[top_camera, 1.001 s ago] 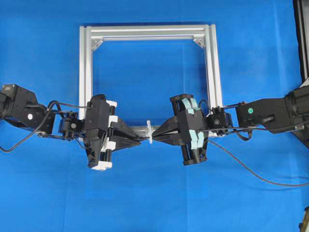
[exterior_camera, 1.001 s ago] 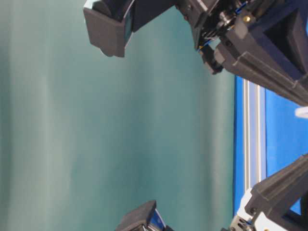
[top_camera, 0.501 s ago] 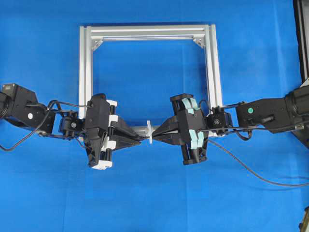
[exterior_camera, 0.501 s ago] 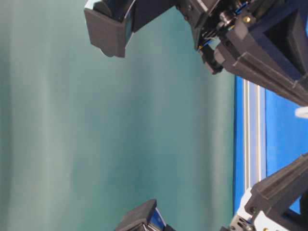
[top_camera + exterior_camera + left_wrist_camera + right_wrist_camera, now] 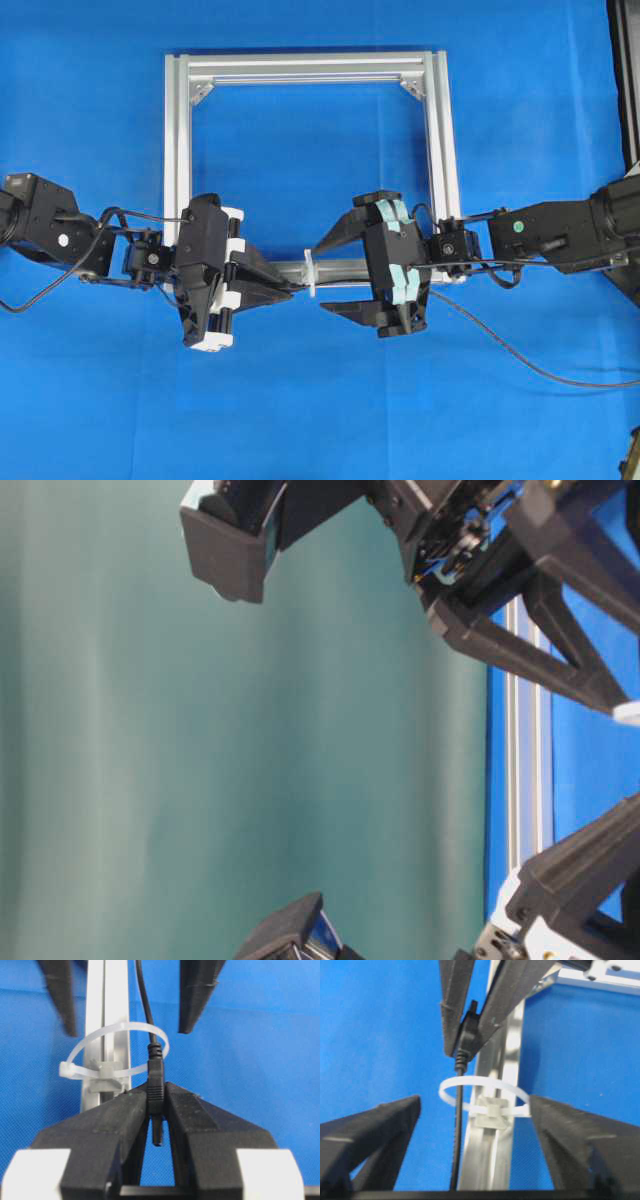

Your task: Insert the wire through the string loop located in the center.

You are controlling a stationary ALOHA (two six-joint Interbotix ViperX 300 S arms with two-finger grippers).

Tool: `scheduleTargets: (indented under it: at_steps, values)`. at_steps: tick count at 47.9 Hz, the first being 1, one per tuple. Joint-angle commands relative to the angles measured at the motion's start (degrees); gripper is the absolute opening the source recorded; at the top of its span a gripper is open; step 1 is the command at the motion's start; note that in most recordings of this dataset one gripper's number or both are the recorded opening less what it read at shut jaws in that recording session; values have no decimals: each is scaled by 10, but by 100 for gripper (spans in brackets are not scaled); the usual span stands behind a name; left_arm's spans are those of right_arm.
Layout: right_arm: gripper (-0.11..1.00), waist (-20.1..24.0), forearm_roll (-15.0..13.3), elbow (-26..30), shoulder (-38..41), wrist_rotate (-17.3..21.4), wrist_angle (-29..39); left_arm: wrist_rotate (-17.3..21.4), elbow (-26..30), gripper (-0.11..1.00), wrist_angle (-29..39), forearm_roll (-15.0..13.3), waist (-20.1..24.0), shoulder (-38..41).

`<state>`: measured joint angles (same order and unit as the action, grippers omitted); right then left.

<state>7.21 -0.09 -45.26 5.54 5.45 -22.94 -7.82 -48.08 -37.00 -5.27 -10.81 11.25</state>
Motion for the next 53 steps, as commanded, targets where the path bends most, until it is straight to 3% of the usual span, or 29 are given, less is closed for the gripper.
scheduleTargets:
  at_steps: [1, 21, 38, 53]
  values:
    - [96, 1, 2, 4, -8, 1, -4, 1, 10, 8, -4, 2, 1, -9]
    - [98, 1, 2, 4, -7, 1, -4, 2, -15, 8, -4, 2, 0, -26]
    - [98, 1, 2, 6, -7, 1, -2, 1, -139, 8, -5, 2, -10, -132]
    - [98, 2, 1, 7, -8, -1, -2, 1, -216, 8, -7, 2, -19, -188]
